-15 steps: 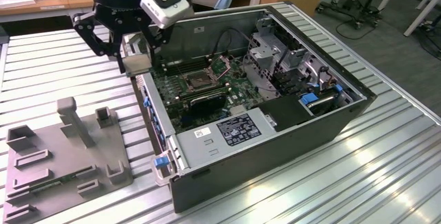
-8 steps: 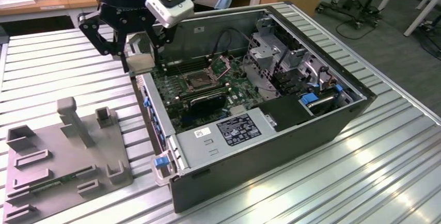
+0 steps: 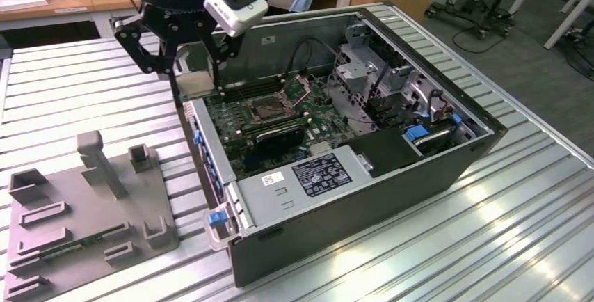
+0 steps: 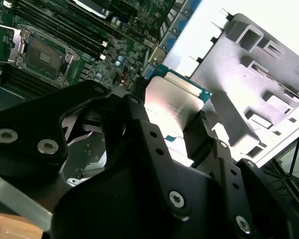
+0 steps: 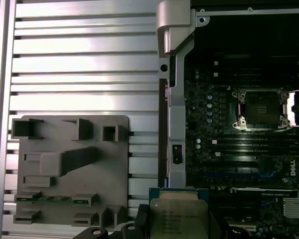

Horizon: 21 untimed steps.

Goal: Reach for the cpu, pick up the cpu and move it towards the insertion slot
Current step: 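Pick up the cpu and move it towards the insertion slot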

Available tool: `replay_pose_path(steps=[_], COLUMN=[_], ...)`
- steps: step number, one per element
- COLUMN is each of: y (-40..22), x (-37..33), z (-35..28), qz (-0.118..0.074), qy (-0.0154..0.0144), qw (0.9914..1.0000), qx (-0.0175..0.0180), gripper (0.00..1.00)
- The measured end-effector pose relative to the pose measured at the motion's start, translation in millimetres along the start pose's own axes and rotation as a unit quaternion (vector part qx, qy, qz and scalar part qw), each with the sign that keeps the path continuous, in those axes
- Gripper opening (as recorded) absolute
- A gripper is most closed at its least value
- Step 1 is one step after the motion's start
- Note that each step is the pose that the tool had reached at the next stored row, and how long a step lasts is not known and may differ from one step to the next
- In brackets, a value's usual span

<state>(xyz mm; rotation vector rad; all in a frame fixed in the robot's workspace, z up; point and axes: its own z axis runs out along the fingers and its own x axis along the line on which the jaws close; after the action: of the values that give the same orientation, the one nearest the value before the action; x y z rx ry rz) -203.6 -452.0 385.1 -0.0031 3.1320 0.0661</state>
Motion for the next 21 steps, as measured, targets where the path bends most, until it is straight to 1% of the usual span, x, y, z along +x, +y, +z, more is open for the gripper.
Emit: replay_pose_path(steps=[21], y=[0.0], x=[-19.8], z=[0.4], qz=[0.0], qy=[0.0], qw=[1.0], qx=[0.0], gripper=[0.55])
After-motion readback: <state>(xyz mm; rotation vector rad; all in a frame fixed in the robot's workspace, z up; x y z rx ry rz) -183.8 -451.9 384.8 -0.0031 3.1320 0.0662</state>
